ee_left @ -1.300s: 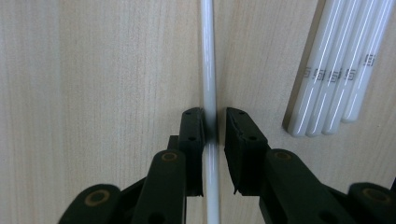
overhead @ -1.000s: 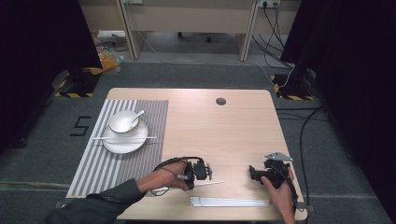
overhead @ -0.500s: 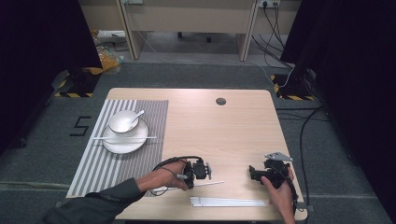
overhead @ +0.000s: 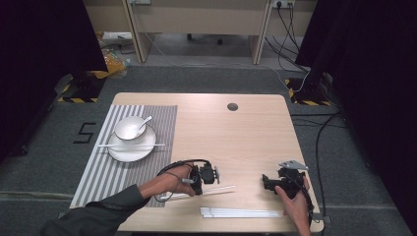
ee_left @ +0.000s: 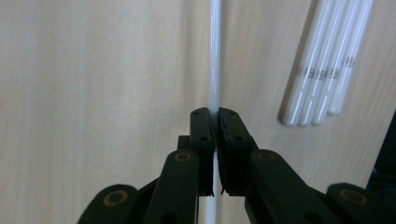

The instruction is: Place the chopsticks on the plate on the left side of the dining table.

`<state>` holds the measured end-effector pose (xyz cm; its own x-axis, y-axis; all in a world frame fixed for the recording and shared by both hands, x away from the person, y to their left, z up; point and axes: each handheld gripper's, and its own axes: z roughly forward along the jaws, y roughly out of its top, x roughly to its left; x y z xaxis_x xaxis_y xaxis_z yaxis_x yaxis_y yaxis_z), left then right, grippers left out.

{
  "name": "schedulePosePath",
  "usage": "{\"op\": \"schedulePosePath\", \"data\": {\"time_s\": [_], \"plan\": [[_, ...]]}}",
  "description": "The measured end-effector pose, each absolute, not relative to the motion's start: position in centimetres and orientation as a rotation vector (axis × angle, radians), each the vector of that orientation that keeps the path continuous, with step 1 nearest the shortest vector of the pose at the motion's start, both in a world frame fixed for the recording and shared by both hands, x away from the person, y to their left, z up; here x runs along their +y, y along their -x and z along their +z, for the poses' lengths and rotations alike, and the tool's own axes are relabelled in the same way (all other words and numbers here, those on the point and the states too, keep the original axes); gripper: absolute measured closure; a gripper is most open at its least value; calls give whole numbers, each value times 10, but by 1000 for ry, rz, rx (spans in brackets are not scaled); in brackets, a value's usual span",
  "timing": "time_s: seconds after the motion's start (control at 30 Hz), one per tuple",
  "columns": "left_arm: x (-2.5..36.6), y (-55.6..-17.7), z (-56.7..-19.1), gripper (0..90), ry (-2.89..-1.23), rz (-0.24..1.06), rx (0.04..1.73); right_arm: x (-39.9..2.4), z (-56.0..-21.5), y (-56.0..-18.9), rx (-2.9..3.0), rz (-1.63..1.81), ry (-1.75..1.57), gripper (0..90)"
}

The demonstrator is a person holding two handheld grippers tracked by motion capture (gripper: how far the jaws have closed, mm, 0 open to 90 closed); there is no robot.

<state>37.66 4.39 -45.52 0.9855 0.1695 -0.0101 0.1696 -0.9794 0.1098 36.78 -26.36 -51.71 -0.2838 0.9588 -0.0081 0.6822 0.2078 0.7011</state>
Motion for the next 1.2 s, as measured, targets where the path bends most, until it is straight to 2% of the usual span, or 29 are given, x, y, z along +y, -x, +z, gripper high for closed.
{"op": "schedulePosePath", "data": {"time_s": [0.37, 0.53, 1.0, 1.2], "plan": [[66, -383, -450, 850, -3025, 23, 316, -264, -517, -368, 2043, 828, -1521, 3], [76, -384, -445, 850, -3023, -8, 335, -264, -517, -368, 2044, 829, -1517, 4], [149, -398, -424, 850, -2967, 72, 550, -264, -517, -368, 2043, 829, -1520, 4], [179, -407, -420, 850, -2932, 65, 649, -264, -517, -368, 2043, 828, -1521, 3]]}}
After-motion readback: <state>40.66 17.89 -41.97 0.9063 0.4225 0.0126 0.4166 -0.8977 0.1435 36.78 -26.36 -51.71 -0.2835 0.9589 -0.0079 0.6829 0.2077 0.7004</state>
